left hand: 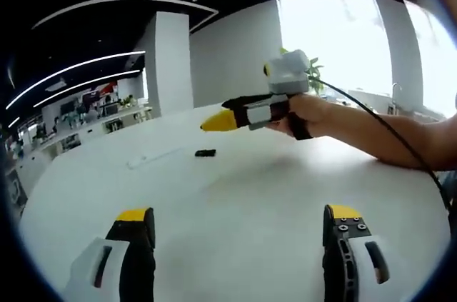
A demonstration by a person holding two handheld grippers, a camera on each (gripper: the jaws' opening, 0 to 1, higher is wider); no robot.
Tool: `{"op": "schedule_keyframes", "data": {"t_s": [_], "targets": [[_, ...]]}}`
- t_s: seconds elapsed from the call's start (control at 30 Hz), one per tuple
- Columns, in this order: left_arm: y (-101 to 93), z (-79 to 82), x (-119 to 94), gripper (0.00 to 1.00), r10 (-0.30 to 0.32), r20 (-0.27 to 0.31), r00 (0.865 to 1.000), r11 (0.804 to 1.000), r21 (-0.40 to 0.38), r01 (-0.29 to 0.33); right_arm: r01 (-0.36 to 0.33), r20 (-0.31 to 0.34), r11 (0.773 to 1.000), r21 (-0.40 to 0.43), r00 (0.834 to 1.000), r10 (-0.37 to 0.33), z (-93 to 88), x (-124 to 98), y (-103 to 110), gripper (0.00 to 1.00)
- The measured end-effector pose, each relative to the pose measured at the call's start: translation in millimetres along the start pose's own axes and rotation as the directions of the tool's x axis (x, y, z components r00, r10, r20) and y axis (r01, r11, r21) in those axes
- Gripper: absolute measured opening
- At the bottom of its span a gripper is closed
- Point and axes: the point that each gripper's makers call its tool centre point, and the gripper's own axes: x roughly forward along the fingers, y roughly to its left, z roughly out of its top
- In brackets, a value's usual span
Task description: Snap the two parts of the plastic buckle together until the buckle closes and remains connected.
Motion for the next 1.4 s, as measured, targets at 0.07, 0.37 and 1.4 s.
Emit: {"op": "schedule_keyframes", "data": {"t_s": [0.07, 0.37, 1.4], "targets": [[0.9, -0.7, -0.3, 0.99, 0.002, -0.002, 1.000, 1.000, 0.003, -0.002, 0.005, 0.004, 1.000, 0.004, 1.000, -0.005, 0.8, -1.7, 0.0, 0.98], [3.8, -4.1, -1.4, 0.99, 0.006, -0.020, 1.000, 0.999, 0.031, -0.005, 0.013, 0.005, 1.000, 0.014, 1.000, -0.013, 0.8, -12.3, 6.3, 0.97], [-2.0, -0.7, 0.6, 0.99, -0.019, -0.015, 1.000, 1.000, 0.021, 0.020, 0.025, 0.000, 0.999, 0.027, 1.000, -0.025, -3.2, -42.9, 14.0, 0.93]]}}
